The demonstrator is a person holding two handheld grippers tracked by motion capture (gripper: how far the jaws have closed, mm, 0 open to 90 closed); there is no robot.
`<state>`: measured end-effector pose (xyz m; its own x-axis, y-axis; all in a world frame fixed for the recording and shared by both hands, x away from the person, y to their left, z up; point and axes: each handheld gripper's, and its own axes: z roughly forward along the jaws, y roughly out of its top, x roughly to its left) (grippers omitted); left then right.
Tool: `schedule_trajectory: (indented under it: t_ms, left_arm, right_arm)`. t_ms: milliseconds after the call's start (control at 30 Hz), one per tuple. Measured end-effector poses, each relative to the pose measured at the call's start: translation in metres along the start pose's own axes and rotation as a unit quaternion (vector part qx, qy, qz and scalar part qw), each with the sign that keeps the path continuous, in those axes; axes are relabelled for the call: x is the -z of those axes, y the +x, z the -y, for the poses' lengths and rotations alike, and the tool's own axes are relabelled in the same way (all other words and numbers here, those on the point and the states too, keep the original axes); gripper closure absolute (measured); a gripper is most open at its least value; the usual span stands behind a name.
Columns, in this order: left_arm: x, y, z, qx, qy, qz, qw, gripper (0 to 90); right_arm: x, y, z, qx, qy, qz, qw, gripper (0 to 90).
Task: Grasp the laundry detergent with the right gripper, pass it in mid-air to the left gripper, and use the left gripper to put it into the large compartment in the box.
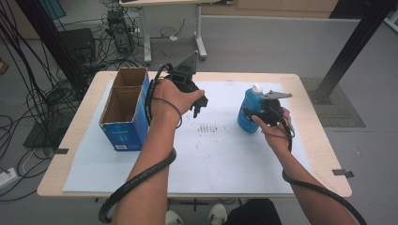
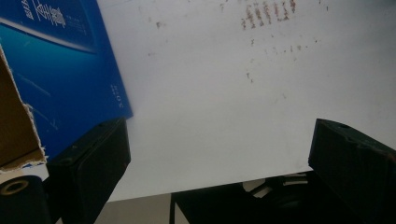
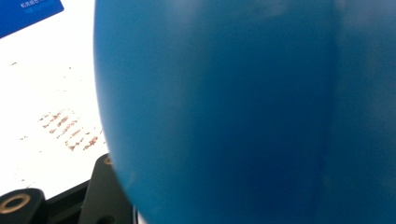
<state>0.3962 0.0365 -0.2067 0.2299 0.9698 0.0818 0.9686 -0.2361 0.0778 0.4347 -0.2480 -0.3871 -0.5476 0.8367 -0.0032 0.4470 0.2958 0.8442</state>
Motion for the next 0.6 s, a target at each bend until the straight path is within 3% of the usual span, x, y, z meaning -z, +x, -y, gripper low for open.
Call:
schedule_trajectory:
  t_ms: [600]
  left_arm:
    - [0.0007,0.0004,-0.0001,0.002,-0.002,0.0,1.0,5.9]
  right_arm:
    - [-0.0002,-0.0006,0.0001,0.002,-0.001,-0.002,1.0,42.8]
